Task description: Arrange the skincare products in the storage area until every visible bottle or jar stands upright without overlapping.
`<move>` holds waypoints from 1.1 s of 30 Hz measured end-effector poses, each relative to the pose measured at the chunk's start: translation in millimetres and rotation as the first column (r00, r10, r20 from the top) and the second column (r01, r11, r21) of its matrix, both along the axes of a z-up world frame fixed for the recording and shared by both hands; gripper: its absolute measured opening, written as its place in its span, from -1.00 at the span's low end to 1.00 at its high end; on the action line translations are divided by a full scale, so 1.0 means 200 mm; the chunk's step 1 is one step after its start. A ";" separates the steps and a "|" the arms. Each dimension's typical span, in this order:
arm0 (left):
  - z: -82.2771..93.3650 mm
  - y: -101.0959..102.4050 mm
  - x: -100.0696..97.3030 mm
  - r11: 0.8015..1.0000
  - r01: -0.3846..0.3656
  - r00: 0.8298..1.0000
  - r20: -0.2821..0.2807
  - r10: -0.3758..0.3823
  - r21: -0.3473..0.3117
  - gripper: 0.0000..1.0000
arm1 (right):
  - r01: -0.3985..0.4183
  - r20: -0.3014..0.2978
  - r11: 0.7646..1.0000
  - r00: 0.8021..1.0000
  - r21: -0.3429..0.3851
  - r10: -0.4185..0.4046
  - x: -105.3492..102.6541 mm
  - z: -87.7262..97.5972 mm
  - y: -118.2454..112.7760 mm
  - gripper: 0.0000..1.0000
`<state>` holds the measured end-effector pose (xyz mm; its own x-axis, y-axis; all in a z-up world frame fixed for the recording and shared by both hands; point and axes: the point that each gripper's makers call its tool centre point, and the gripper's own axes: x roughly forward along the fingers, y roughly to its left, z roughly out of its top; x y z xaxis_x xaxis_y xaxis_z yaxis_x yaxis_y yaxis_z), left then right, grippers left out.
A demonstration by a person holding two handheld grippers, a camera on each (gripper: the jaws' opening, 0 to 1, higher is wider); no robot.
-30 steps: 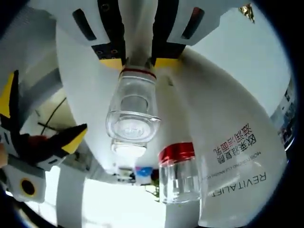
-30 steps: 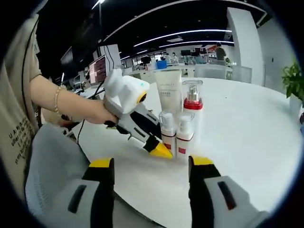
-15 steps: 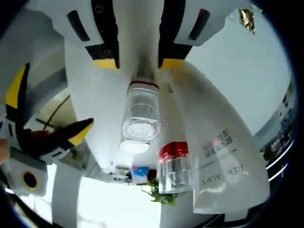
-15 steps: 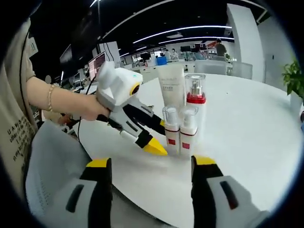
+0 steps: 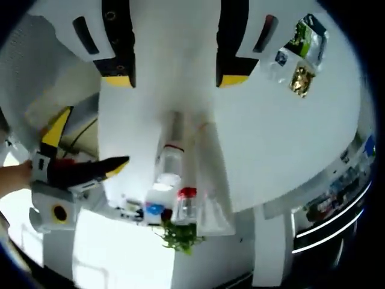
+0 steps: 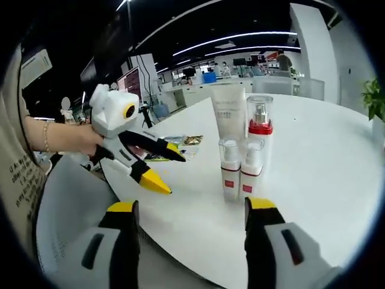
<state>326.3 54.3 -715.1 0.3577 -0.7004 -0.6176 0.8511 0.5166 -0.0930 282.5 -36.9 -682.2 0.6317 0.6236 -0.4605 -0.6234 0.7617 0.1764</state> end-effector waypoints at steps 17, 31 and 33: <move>0.21 0.43 -0.12 0.959 -0.268 0.963 0.008 0.270 -0.090 0.59 | 0.004 0.038 1.000 0.999 -0.007 -0.003 -0.03 0.08 0.02 0.64; 0.30 0.65 -0.21 0.919 -0.381 0.922 0.036 0.386 -0.098 0.94 | 0.024 0.096 0.999 0.995 0.040 -0.027 -0.01 0.18 0.06 0.85; 0.29 0.67 -0.24 0.920 -0.381 0.922 0.030 0.385 -0.087 0.94 | 0.031 0.097 0.999 0.995 0.027 -0.034 -0.01 0.17 0.06 0.86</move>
